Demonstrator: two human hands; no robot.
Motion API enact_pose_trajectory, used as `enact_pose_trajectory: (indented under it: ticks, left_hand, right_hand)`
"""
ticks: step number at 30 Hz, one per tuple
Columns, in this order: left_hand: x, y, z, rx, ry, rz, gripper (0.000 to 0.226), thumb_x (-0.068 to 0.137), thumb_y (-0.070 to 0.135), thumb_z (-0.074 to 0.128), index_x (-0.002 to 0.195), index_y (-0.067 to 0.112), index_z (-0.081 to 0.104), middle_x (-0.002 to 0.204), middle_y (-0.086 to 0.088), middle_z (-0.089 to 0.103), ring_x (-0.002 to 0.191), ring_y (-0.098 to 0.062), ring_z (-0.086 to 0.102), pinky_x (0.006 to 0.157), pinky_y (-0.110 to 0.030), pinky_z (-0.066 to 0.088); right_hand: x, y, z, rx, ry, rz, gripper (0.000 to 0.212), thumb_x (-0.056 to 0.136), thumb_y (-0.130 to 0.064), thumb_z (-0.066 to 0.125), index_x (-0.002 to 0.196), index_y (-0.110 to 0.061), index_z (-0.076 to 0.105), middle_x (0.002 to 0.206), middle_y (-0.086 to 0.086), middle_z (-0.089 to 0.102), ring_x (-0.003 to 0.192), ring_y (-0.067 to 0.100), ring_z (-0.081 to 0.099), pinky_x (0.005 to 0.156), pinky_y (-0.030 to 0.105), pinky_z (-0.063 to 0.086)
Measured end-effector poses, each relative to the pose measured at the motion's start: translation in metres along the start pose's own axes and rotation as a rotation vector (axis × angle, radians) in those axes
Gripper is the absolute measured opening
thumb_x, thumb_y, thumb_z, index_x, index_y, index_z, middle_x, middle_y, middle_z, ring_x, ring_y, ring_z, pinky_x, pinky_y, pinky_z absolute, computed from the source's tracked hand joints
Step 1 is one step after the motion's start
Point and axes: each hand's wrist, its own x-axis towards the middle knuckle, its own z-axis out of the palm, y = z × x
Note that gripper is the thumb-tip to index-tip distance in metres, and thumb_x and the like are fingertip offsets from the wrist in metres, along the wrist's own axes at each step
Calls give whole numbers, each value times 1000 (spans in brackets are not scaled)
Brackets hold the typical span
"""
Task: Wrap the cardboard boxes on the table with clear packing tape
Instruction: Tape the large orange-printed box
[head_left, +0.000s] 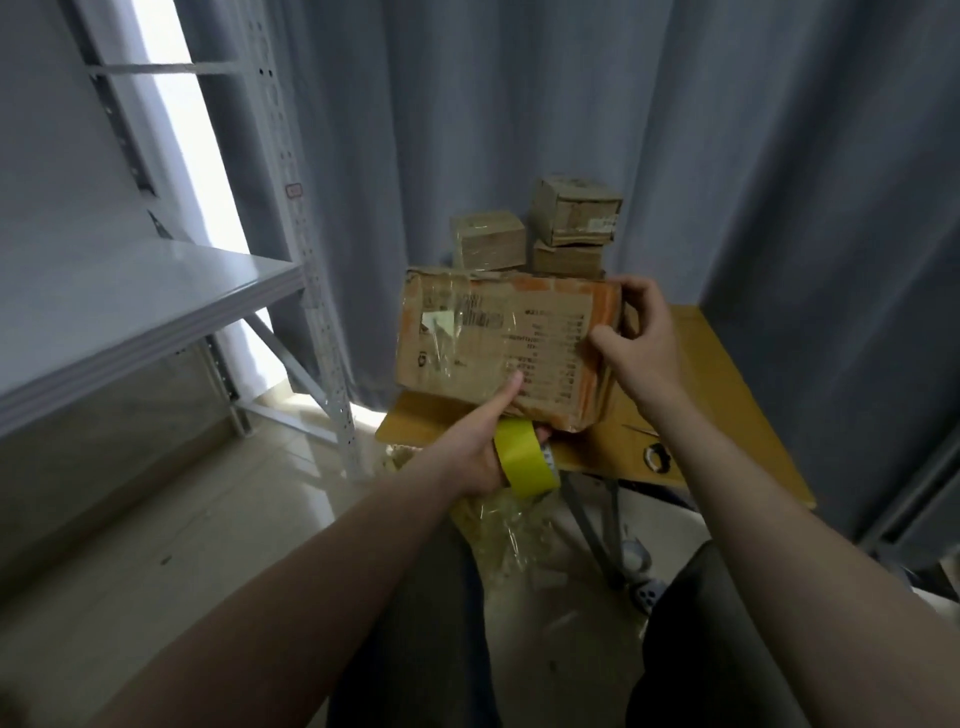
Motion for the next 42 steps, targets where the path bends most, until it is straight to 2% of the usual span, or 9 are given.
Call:
enact_pose_trajectory:
  ticks: [3,6,9,16,22,28,31,36,42]
  left_hand:
    - [6,3,17,15,19,-5,74,72,62,85,129,18,70,115,-11,77,103,-28,75,98,-51,57]
    - [10,11,24,61,82,-74,76,70,72,79,121,17,74,93,-3,78,77,-21,76,84,-45,61]
    - [7,14,15,164,100,-184,79,62,77,81,113,17,74,108,2,76,102,-21,75,88,-49,60]
    - [-19,10,8,600,4,-288,33,95,40,72,105,9,71,78,-8,76,73,-19,72,81,-35,62]
    - [-31,4,19,578,-102,-113,25,107,12,49,129,5,59,82,-12,71,58,-22,72,58,-34,63]
    - [-46,6,25,467,-151,175,30,103,7,46,128,9,61,94,-17,76,76,-37,74,82,-46,60]
    - [-56,10,25,449,-179,323,33,105,7,45,136,9,57,101,-21,75,79,-39,74,80,-50,61]
    - [-68,16,32,438,-231,461,32,107,8,46,138,12,55,109,-27,73,83,-38,76,64,-43,64]
    - [-67,21,49,560,-299,539,34,107,7,49,138,19,56,117,-31,67,91,-35,77,66,-45,65]
  right_hand:
    - [1,9,-8,23,73,20,47,83,-9,72,125,-15,52,123,-3,60,112,-4,59,97,27,56]
    - [1,16,-6,-16,11,43,66,85,-20,85,135,-25,42,134,-4,56,122,-2,56,98,20,54]
    - [0,25,-3,-43,-24,13,78,81,-26,89,139,-29,38,141,-5,52,131,6,53,102,20,51]
    - [-19,49,-21,-12,-59,-38,72,82,-20,88,137,-23,42,145,-6,48,137,12,51,110,40,51]
    - [-55,82,-35,-263,-172,8,59,82,-21,86,117,-46,46,157,-5,44,145,10,41,118,44,42]
    - [-49,48,-31,-409,23,-126,20,94,-33,71,111,-24,63,121,-4,61,118,9,44,97,11,33]
    - [-40,-2,-25,-235,16,-41,19,98,-38,67,97,-19,74,99,-6,68,96,10,60,80,21,46]
    - [-36,-41,-19,-157,-517,255,26,93,-41,72,106,-19,79,100,6,76,89,8,69,81,29,51]
    - [-37,-40,-19,-62,-250,264,13,90,-26,78,93,-14,80,95,10,77,86,15,68,82,35,51]
